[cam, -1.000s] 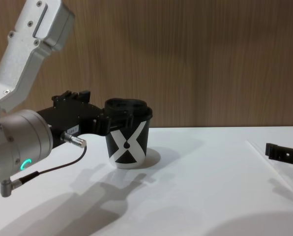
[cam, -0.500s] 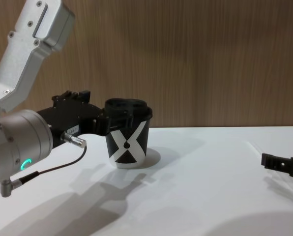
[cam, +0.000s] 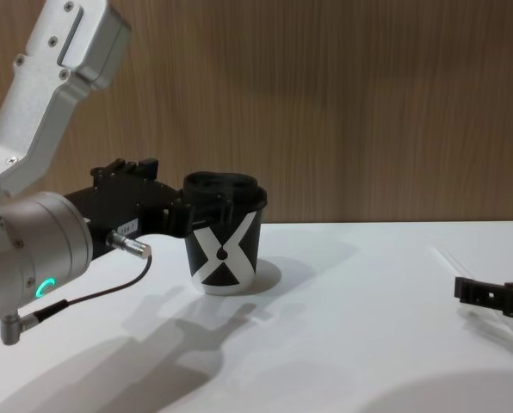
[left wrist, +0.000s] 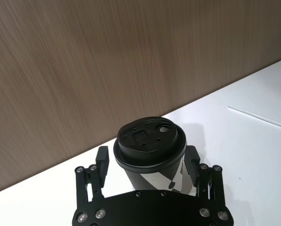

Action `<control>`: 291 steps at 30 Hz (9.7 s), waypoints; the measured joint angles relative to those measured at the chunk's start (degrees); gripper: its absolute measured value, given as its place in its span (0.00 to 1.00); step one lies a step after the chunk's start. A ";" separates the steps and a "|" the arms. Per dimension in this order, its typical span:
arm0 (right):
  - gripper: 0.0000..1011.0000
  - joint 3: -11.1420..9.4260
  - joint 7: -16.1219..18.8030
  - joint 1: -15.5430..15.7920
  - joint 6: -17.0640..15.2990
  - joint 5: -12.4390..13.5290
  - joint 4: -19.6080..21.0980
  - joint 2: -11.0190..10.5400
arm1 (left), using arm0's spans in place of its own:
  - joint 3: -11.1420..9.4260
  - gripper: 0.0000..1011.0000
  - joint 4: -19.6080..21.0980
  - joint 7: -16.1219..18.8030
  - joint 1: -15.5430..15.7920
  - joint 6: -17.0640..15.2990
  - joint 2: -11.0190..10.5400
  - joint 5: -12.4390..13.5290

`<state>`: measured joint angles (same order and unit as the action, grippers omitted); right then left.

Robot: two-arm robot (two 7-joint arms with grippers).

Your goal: Pick up the straw with one hand, pass it to the other hand, and insert it into the cup.

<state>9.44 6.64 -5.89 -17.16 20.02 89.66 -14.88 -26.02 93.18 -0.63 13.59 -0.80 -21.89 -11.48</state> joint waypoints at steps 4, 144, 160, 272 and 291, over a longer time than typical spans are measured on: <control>0.99 -0.14 0.01 -0.09 -0.25 -0.26 -0.12 0.16 | 0.00 0.99 0.00 0.00 0.00 0.00 0.00 0.00; 0.00 3.64 41.26 -14.37 21.11 17.24 -4.26 -2.86 | 0.00 0.99 0.00 0.00 0.00 0.00 0.00 0.00; 0.00 5.93 50.48 -18.51 21.18 24.01 -7.66 -1.08 | 0.73 0.99 0.39 -0.79 -0.24 -0.02 0.11 -1.14; 0.00 6.82 53.53 -19.91 21.24 26.46 -8.68 -0.33 | 10.13 0.99 2.18 -39.69 9.10 -16.12 8.10 -67.48; 0.00 6.82 53.52 -19.91 21.24 26.46 -8.68 -0.33 | 8.63 0.99 1.60 -39.62 11.07 -14.12 8.43 -66.74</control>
<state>16.25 60.16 -25.80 4.08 46.49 80.98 -15.21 -17.39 94.78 -40.24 24.65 -14.92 -13.47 -78.22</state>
